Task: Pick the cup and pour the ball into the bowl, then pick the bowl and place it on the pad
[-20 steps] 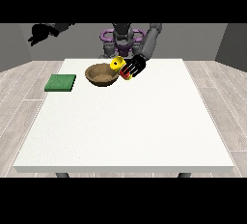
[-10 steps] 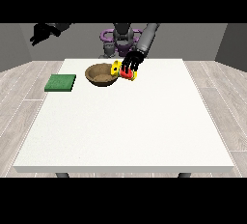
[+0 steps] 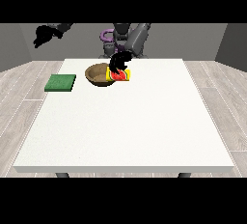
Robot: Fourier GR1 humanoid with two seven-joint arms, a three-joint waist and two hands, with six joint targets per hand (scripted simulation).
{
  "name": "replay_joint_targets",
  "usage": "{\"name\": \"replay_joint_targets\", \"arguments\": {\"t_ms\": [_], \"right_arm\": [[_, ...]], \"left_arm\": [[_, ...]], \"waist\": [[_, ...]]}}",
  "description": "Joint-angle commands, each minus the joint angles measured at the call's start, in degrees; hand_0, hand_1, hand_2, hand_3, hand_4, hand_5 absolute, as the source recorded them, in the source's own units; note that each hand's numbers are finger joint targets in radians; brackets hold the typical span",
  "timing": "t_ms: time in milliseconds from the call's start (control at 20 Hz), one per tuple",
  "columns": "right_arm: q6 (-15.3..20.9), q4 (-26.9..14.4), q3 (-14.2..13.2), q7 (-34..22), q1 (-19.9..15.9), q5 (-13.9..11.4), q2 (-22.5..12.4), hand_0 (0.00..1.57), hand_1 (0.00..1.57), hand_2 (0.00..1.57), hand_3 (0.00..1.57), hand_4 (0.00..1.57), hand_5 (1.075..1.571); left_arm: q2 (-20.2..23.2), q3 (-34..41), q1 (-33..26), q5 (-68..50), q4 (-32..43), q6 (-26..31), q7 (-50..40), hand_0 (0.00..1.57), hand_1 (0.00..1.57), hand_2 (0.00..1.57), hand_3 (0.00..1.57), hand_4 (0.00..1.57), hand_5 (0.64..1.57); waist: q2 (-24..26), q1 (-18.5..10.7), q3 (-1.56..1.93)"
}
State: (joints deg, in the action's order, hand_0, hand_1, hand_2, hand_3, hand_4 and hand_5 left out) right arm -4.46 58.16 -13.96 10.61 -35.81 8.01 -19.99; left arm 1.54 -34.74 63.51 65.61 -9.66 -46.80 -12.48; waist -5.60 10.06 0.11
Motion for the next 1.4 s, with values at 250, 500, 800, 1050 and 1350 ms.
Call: {"name": "replay_joint_targets", "arguments": {"t_ms": [250, 500, 800, 1050, 1350], "right_arm": [[-0.9, -4.3, 1.2, 1.5, -1.8, -1.1, 0.9, 0.0, 0.0, 0.35, 0.65, 0.58, 1.565], [0.2, -6.0, 0.9, 2.2, -3.5, -1.1, 1.6, 0.0, 0.0, 0.36, 0.65, 0.58, 1.564], [-0.5, -7.1, -0.8, 2.9, -1.6, -0.6, -0.8, 0.0, 0.0, 0.34, 0.6, 0.58, 1.564], [-1.3, -6.1, -1.6, 4.8, 8.0, 0.2, 0.1, 0.0, 0.0, 0.34, 0.6, 0.58, 1.563], [-2.4, -5.5, -1.8, 2.9, 10.0, 0.3, -1.8, 0.0, 0.0, 0.36, 0.63, 0.56, 1.564]], "left_arm": [[-1.5, -13.9, -2.9, 14.7, -4.4, 11.5, -13.7, 1.53, 1.53, 1.57, 1.57, 1.51, 1.171], [-1.5, -15.8, -0.9, 17.4, -11.4, 20.2, -15.6, 1.53, 1.53, 1.57, 1.57, 1.48, 1.209], [-1.5, -14.9, -1.3, 19.0, -16.2, 23.4, -12.4, 1.53, 1.53, 1.57, 1.57, 1.47, 1.22], [-0.4, -8.8, -4.5, 13.6, -17.7, 22.0, -8.1, 1.53, 1.53, 1.57, 1.57, 1.51, 1.18], [6.1, 2.7, -1.8, 2.8, -23.0, 18.0, -2.8, 1.45, 1.45, 1.57, 1.57, 1.34, 1.389]], "waist": [[1.2, 2.6, -0.04], [0.7, 1.7, -0.07], [1.6, -1.9, -0.1], [7.8, -1.0, -0.11], [9.8, -2.5, -0.13]]}}
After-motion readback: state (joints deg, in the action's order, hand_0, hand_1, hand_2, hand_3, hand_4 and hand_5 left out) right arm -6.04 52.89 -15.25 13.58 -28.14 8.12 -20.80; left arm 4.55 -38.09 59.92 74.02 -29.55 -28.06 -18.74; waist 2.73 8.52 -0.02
